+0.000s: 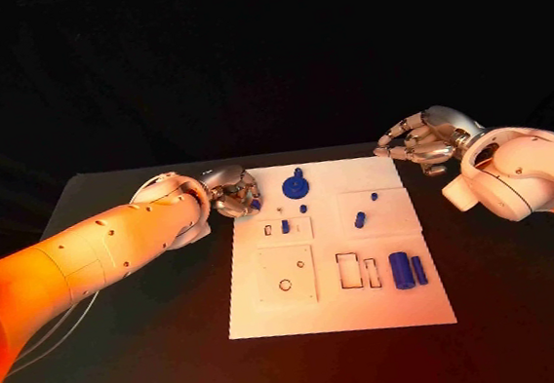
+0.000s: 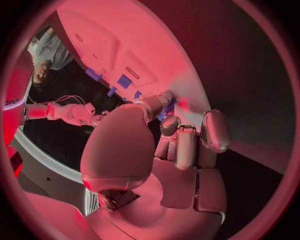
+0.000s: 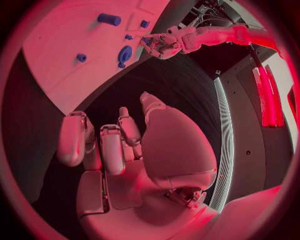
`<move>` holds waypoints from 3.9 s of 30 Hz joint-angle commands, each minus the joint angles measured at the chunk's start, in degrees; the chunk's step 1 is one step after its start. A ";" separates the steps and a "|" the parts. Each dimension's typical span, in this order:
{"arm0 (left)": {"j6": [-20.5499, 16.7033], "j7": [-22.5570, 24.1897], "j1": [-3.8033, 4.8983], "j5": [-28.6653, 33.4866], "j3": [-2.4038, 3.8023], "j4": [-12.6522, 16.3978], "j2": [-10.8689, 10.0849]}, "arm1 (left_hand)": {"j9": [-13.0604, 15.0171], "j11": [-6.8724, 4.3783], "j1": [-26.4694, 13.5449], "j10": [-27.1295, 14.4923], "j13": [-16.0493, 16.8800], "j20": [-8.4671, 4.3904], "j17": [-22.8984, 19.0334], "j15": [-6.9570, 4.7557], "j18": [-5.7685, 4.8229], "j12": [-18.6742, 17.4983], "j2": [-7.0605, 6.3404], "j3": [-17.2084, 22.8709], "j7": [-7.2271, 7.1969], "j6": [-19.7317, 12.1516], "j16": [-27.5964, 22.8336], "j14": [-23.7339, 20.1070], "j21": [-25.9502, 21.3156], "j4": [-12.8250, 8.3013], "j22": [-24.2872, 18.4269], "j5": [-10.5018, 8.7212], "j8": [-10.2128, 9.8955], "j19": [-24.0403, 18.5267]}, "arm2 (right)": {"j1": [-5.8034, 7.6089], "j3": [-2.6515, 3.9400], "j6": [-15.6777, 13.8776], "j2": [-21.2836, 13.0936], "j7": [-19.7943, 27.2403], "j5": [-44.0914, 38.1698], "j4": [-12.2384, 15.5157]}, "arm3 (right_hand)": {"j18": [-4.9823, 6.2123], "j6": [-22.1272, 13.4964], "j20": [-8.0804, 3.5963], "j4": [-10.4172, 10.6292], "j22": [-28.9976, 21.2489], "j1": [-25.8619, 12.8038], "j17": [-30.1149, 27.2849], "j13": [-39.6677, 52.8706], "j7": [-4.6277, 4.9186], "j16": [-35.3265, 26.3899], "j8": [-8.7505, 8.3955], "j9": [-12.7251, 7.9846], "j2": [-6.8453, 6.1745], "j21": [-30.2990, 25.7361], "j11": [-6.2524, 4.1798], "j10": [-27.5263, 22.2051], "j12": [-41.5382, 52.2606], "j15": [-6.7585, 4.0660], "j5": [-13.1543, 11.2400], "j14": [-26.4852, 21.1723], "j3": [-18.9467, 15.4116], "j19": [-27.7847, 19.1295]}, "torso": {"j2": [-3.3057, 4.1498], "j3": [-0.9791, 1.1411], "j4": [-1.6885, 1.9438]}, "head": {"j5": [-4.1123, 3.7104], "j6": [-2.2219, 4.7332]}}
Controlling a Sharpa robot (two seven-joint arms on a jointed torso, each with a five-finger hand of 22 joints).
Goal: Assemble the parts on the task board
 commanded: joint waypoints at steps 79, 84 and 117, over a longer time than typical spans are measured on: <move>0.46 2.10 -0.06 2.76 0.09 0.53 -0.80 | -1.79 0.27 -1.46 0.19 3.75 0.49 10.36 0.31 -0.60 2.14 -1.09 1.19 0.84 -3.95 1.09 3.91 0.68 -4.93 1.20 1.30 -6.82 0.07 | -0.25 0.00 -0.01 0.20 0.18 0.00 -0.41 | 1.35 -0.58 -0.43 0.45 5.09 -2.14 4.37 -0.33 -0.15 -0.59 1.60 0.25 -0.28 -0.92 -0.40 -0.43 -0.33 -0.20 1.08 3.20 1.35 -0.31 | 0.00 -0.01 0.01 | 0.16 -0.25; -0.40 3.17 -0.06 4.51 0.30 1.12 -1.24 | -2.42 0.25 -2.80 0.15 3.64 0.53 10.34 0.32 -0.59 2.13 -1.63 0.10 0.75 -6.31 1.07 3.90 0.65 -4.47 1.21 1.29 -9.03 0.04 | -0.27 0.00 0.01 0.21 0.19 0.00 -0.43 | 1.35 -0.59 -0.43 0.46 5.09 -2.15 4.38 -0.32 -0.15 -0.59 1.62 0.24 -0.26 -0.93 -0.40 -0.43 -0.33 -0.19 1.08 3.20 1.38 -0.30 | 0.01 -0.03 -0.07 | 0.16 -0.11; 2.51 2.19 -0.03 4.05 0.85 -0.51 0.26 | -2.31 0.61 -2.20 -0.02 3.71 0.68 10.58 0.59 -0.63 2.02 -0.02 -0.21 1.31 -5.15 1.14 3.99 0.68 -4.06 1.35 1.32 -9.95 0.13 | -0.34 0.00 0.06 0.31 0.18 0.00 -0.47 | 1.35 -0.59 -0.43 0.46 5.09 -2.15 4.38 -0.32 -0.15 -0.59 1.62 0.24 -0.26 -0.93 -0.40 -0.43 -0.33 -0.19 1.08 3.20 1.38 -0.30 | 0.02 0.00 -0.05 | 0.13 -0.24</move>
